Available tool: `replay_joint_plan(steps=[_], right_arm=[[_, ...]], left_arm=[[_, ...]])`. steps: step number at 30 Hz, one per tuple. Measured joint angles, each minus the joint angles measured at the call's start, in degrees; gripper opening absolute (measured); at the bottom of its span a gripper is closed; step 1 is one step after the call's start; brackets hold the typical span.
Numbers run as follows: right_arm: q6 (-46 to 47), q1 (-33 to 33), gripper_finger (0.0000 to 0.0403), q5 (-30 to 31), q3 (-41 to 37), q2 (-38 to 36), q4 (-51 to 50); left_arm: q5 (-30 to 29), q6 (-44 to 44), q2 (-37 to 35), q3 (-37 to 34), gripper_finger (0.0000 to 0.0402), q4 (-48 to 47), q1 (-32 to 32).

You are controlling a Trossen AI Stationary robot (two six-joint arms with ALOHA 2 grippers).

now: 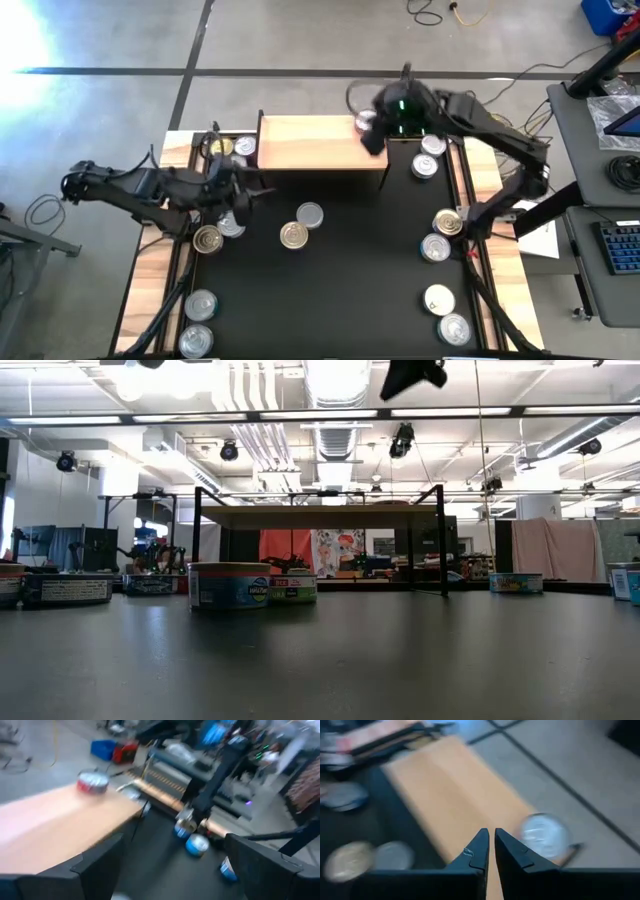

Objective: Stack canned seafood by type on shelf
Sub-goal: Stack the red tuna can on top of the other red tuna can on the shelf

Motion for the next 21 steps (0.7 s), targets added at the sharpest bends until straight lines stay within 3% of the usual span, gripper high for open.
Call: replay_joint_plan(steps=[3, 7, 11, 14, 17, 21], right_arm=[[6.6, 7.3, 0.0024, 0.9, -2.9, -2.9, 0.6], [16.9, 17.3, 0.0023, 7.0, -5.8, -4.9, 0.5], [27.4, 25.8, 0.0022, 13.3, -6.9, -4.6, 0.2], [35.2, 30.5, 0.0022, 14.0, -6.9, -3.7, 0.2], [43.6, 34.1, 0.0022, 15.3, -6.9, -2.3, -1.2], [58.1, 37.8, 0.0023, 20.8, -6.9, -1.1, -9.6]], left_arm=[[-2.6, -6.4, -0.6, 0.0, 0.0326, -8.9, -2.1], [-8.1, -15.7, -2.7, 0.0, 0.0326, -22.1, -2.5], [-11.3, -18.5, -5.9, 0.0, 0.0321, -25.3, -0.7], [-21.8, -23.6, -8.0, 0.0, 0.0307, -24.8, 0.0], [-34.2, -34.3, -9.1, -0.1, 0.0284, -25.1, 0.6], [-40.4, -47.5, -9.2, -1.6, 0.0237, -27.0, 3.4]])
